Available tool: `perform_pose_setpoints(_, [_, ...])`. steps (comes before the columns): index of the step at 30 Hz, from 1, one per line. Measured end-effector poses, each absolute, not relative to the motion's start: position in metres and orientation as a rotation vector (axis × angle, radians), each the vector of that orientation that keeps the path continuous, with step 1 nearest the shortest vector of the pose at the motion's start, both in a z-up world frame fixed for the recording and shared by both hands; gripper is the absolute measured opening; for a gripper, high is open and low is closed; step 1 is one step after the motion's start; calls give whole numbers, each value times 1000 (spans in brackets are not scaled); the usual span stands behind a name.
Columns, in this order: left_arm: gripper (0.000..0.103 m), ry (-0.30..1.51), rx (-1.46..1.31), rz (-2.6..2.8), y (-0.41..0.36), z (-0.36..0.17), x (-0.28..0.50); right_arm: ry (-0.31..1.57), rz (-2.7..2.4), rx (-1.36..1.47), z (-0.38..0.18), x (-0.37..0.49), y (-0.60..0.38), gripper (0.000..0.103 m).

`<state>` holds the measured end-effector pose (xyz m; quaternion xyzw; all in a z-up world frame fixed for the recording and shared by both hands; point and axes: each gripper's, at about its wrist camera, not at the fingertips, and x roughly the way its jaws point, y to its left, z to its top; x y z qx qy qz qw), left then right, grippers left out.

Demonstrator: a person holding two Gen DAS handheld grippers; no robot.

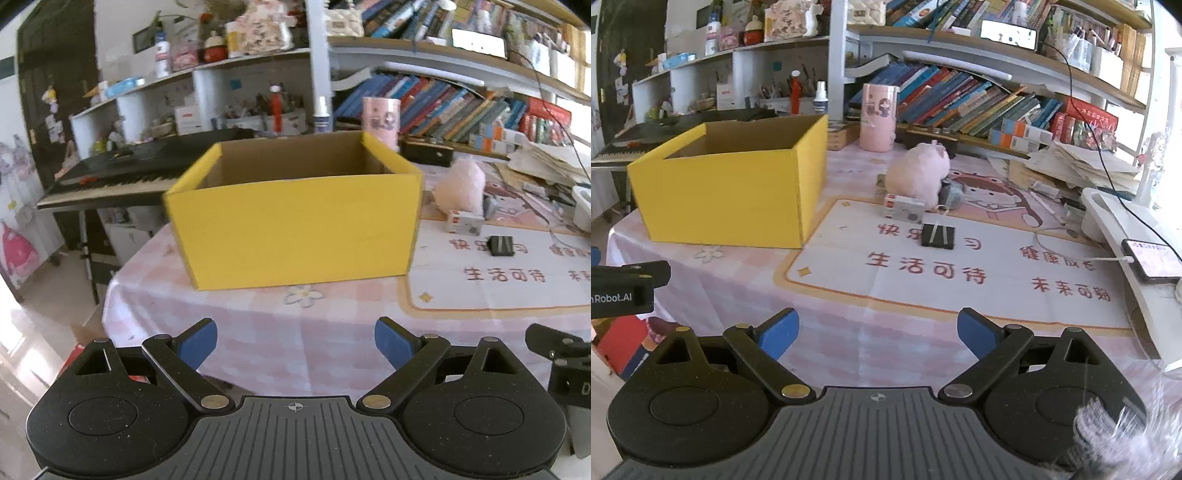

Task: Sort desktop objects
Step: 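Move the open left gripper down over the black binder clip while the right tool approaches the white box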

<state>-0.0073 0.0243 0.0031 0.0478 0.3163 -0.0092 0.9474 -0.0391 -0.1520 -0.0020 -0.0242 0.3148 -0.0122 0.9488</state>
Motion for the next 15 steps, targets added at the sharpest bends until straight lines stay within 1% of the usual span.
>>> perform_pose_setpoints(4, [94, 642, 105, -52, 7, 4, 1, 649, -46, -46, -1, -28, -169, 90])
perform_pose_setpoints(8, [94, 643, 107, -91, -11, 4, 11, 673, -48, -43, -1, -15, -187, 90])
perform_pose_setpoints(15, [94, 644, 137, -143, -46, 3, 23, 689, -69, -28, -1, 4, -217, 85])
